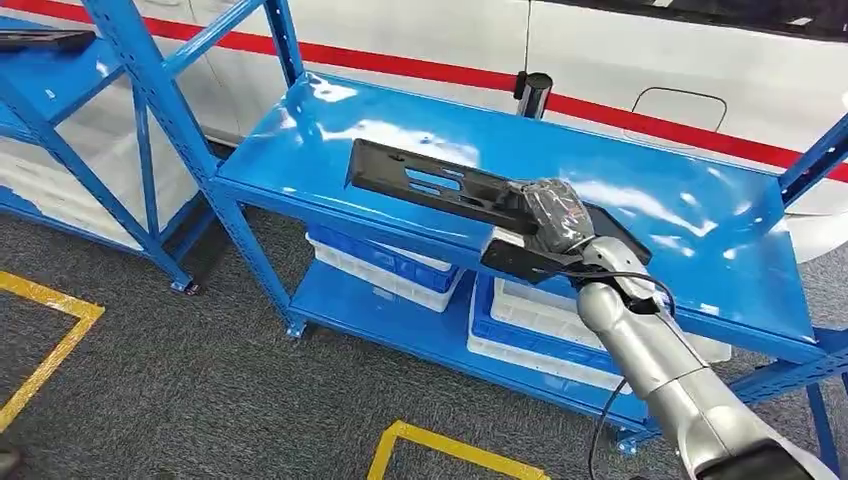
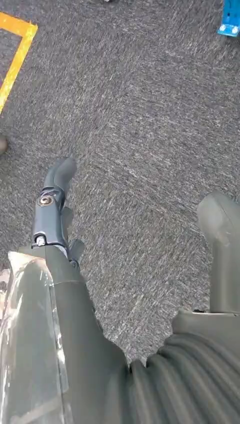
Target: Take the parts from the cabinet and place them on the table.
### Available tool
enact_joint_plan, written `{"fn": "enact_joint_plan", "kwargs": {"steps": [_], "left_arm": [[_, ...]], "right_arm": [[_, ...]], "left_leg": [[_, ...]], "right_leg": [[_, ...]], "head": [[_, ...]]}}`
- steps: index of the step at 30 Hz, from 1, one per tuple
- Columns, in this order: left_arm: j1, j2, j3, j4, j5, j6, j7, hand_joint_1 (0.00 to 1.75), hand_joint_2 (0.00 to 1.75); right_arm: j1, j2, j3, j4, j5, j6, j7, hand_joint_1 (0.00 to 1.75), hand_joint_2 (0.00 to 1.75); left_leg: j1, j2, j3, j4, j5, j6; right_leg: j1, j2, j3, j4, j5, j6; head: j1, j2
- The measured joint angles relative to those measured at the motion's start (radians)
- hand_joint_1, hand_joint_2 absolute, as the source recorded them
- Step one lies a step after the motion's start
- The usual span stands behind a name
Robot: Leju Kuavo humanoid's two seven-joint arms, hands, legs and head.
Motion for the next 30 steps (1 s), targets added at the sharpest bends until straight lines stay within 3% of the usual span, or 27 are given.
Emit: {"fn": "enact_joint_plan", "kwargs": {"steps": [1,2,4,5,6,8,10,11,12,13,14,15,16,17,19,20,24,25,26,28,29,30], "left_arm": [[0.000,0.000,0.000,0.000,0.000,-0.002,0.000,0.00,1.75],[0.000,-0.001,0.000,0.000,0.000,-0.003,0.000,0.00,1.75],[0.000,-0.002,0.000,0.000,-0.002,-0.004,0.000,0.00,1.75],[0.000,-0.001,0.000,0.000,-0.001,-0.004,0.000,0.00,1.75],[0.000,-0.002,0.000,0.000,-0.001,-0.004,0.000,0.00,1.75],[0.000,-0.002,0.000,0.000,-0.001,-0.005,0.000,0.00,1.75],[0.001,-0.001,0.000,0.000,-0.001,-0.005,0.000,0.00,1.75],[0.001,-0.001,0.000,0.000,-0.001,-0.006,0.001,0.00,1.75],[0.000,-0.001,0.000,0.000,-0.002,-0.006,0.001,0.00,1.75],[0.000,-0.001,0.000,0.000,-0.002,-0.007,0.001,0.00,1.75],[0.001,-0.001,0.000,0.000,-0.003,-0.007,0.000,0.00,1.75],[0.002,-0.001,0.000,0.000,-0.003,-0.007,0.001,0.00,1.75],[0.003,-0.001,0.000,0.000,-0.003,-0.007,0.000,0.00,1.75],[0.002,-0.001,0.000,0.000,-0.003,-0.007,0.000,0.00,1.75],[0.002,-0.001,0.000,-0.001,-0.003,-0.007,0.000,0.00,1.75],[0.000,-0.001,0.000,-0.001,-0.004,-0.007,0.000,0.00,1.75],[-0.001,0.000,0.000,-0.001,-0.006,-0.007,0.000,0.00,1.75],[-0.001,0.000,0.000,-0.001,-0.006,-0.007,0.000,0.00,1.75],[-0.001,-0.001,0.000,-0.002,-0.006,-0.007,-0.001,0.00,1.75],[-0.002,-0.001,0.000,-0.002,-0.006,-0.007,-0.001,0.00,1.75],[-0.001,-0.001,0.000,-0.002,-0.006,-0.007,-0.001,0.00,1.75],[-0.001,-0.001,0.000,-0.002,-0.006,-0.007,-0.001,0.00,1.75]], "right_arm": [[0.002,0.000,0.000,0.000,0.001,0.000,0.000,1.47,1.75],[0.001,0.000,0.000,0.000,0.001,0.000,0.000,1.47,1.75],[-0.001,0.000,0.000,0.000,0.000,0.000,0.000,1.47,1.75],[-0.002,0.001,0.000,0.000,0.000,0.000,0.000,1.47,1.75],[-0.001,0.002,0.000,0.000,0.001,0.000,0.000,1.47,1.75],[-0.003,0.002,0.000,0.000,0.002,0.000,0.000,1.47,1.75],[-0.007,0.005,0.001,0.000,0.002,0.001,-0.001,1.47,1.75],[-0.009,0.006,0.001,0.000,0.002,0.002,-0.001,1.47,1.75],[-0.009,0.008,0.001,0.000,0.003,0.003,-0.001,1.47,1.75],[-0.009,0.009,0.002,0.000,0.004,0.005,-0.001,1.47,1.75],[-0.008,0.010,0.004,0.000,0.005,0.005,-0.001,1.47,1.75],[-0.007,0.010,0.006,0.000,0.007,0.005,-0.001,1.47,1.75],[-0.006,0.010,0.007,0.000,0.008,0.005,-0.001,1.47,1.75],[-0.006,0.010,0.007,0.000,0.008,0.005,-0.001,1.47,1.75],[-0.008,0.010,0.007,0.000,0.008,0.005,-0.001,1.47,1.75],[-0.008,0.010,0.006,0.000,0.008,0.005,-0.001,1.47,1.75],[-0.007,0.010,0.006,0.000,0.009,0.005,0.000,1.47,1.75],[-0.007,0.009,0.004,0.000,0.009,0.005,0.000,1.47,1.75],[-0.008,0.007,0.002,0.000,0.009,0.005,0.000,1.47,1.75],[-0.007,0.008,0.002,0.000,0.009,0.005,0.000,1.47,1.75],[-0.003,0.008,0.003,0.000,0.009,0.005,0.000,1.47,1.75],[0.002,0.007,0.003,0.001,0.009,0.005,0.000,1.47,1.75]], "left_leg": [[0.002,0.000,0.000,0.001,0.001,-0.001],[0.004,-0.001,0.000,0.002,0.001,-0.004],[0.009,-0.003,0.001,0.007,-0.002,-0.017],[0.007,-0.005,-0.004,0.009,-0.004,-0.027],[0.006,-0.005,-0.003,0.009,-0.002,-0.034],[0.005,-0.007,-0.007,0.018,-0.001,-0.042],[0.014,-0.007,-0.014,0.029,-0.013,-0.055],[0.015,-0.003,-0.026,0.062,-0.044,-0.059],[0.015,-0.001,-0.056,0.133,-0.090,-0.065],[0.015,-0.001,-0.098,0.229,-0.138,-0.070],[0.015,-0.001,-0.133,0.307,-0.166,-0.074],[0.015,-0.001,-0.150,0.344,-0.170,-0.075],[0.015,0.000,-0.143,0.334,-0.152,-0.073],[0.015,0.000,-0.115,0.282,-0.115,-0.070],[0.015,0.000,-0.012,0.094,-0.031,-0.061],[0.013,-0.002,0.021,0.033,-0.035,-0.057],[0.003,-0.002,0.018,0.022,-0.029,-0.043],[0.015,0.002,0.022,0.006,-0.017,-0.029],[0.011,0.003,0.021,0.001,-0.012,-0.022],[0.010,0.004,0.012,0.001,-0.008,-0.016],[0.009,0.004,0.007,0.002,-0.005,-0.013],[0.009,0.004,0.003,0.002,-0.002,-0.013]], "right_leg": [[-0.002,0.000,0.016,-0.030,0.018,0.008],[-0.004,0.000,0.054,-0.101,0.048,0.018],[-0.015,-0.003,0.161,-0.300,0.112,0.034],[-0.006,0.001,0.186,-0.316,0.110,0.021],[0.004,0.006,0.172,-0.309,0.121,0.013],[0.002,0.007,0.167,-0.315,0.113,0.001],[-0.011,0.006,0.169,-0.319,0.120,-0.018],[-0.010,0.006,0.168,-0.319,0.121,-0.027],[-0.009,0.005,0.167,-0.319,0.123,-0.034],[-0.007,0.004,0.164,-0.319,0.123,-0.035],[-0.005,0.003,0.162,-0.318,0.125,-0.038],[-0.003,0.003,0.161,-0.318,0.125,-0.037],[-0.003,0.003,0.161,-0.318,0.125,-0.037],[-0.003,0.003,0.162,-0.318,0.125,-0.037],[-0.003,0.003,0.165,-0.318,0.125,-0.037],[0.001,0.004,0.163,-0.318,0.126,-0.035],[0.005,0.004,0.158,-0.325,0.137,-0.016],[0.011,0.003,0.150,-0.320,0.128,-0.010],[0.008,0.003,0.136,-0.291,0.104,-0.013],[0.006,0.002,0.074,-0.146,0.031,-0.023],[0.005,0.002,0.036,-0.059,-0.001,-0.023],[0.005,0.002,0.013,-0.001,-0.015,-0.017]], "head": [[0.001,0.000],[0.001,0.000],[0.001,0.000],[0.001,0.000],[-0.001,0.000],[-0.003,0.000],[-0.002,0.000],[-0.003,0.000],[-0.003,0.000],[-0.003,0.000],[-0.003,0.000],[-0.003,0.000],[-0.003,0.000],[-0.003,0.000],[-0.003,0.000],[-0.002,0.000],[-0.003,0.000],[-0.003,0.000],[-0.001,0.000],[-0.002,0.000],[-0.002,0.000],[-0.001,0.000]]}}
